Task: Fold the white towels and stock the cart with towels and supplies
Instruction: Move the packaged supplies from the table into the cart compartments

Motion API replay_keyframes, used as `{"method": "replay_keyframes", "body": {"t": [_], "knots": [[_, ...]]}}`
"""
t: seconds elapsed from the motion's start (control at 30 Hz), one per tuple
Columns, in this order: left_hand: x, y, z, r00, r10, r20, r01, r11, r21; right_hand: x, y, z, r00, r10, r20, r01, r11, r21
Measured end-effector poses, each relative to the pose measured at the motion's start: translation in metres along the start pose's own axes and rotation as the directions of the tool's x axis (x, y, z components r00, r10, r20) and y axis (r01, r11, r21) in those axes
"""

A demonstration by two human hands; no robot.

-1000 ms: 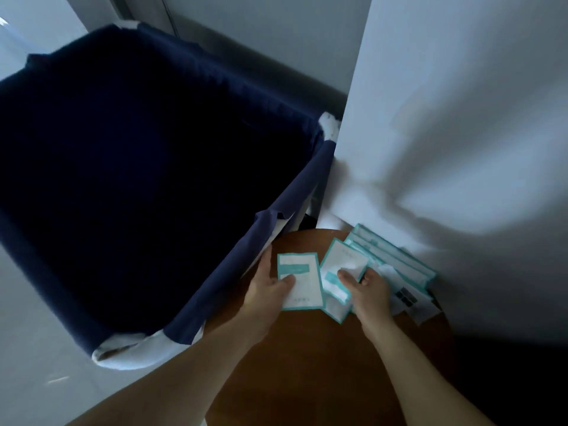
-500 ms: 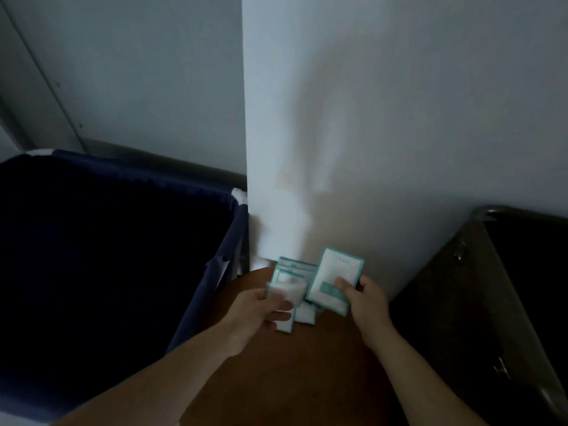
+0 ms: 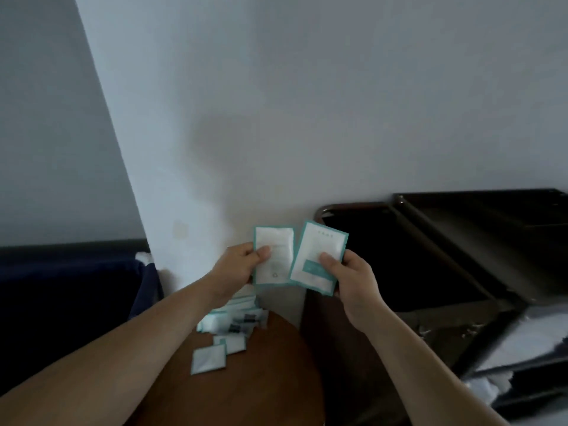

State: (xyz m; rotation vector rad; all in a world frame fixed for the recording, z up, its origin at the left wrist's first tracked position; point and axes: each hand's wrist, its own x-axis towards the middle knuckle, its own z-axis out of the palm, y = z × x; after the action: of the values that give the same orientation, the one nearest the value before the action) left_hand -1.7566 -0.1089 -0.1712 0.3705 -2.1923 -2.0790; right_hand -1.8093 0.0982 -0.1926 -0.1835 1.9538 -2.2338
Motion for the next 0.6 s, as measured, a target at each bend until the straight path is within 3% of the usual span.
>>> {"method": "replay_keyframes", "body": {"t": [0.17,0.37,0.6], "knots": [[0.004,0.034,0.111,0.98,0.121,0.159,-0.125,0.992,0.016,-0.018,-0.037,-0.101,0.989,-0.087,-0.117,0.084,0.996,-0.026],[-0.007,0.045,0.28,0.951,0.144,0.273,-0.152,0.988,0.009,-0.056,-0.069,-0.264,0.938,-0.163,-0.305,0.123,0.982,-0.145],[-0.015,0.052,0.445,0.919,0.1,0.381,-0.116,0.993,0.02,-0.092,-0.09,-0.427,0.867,-0.139,-0.479,0.028,0.973,-0.23]]}}
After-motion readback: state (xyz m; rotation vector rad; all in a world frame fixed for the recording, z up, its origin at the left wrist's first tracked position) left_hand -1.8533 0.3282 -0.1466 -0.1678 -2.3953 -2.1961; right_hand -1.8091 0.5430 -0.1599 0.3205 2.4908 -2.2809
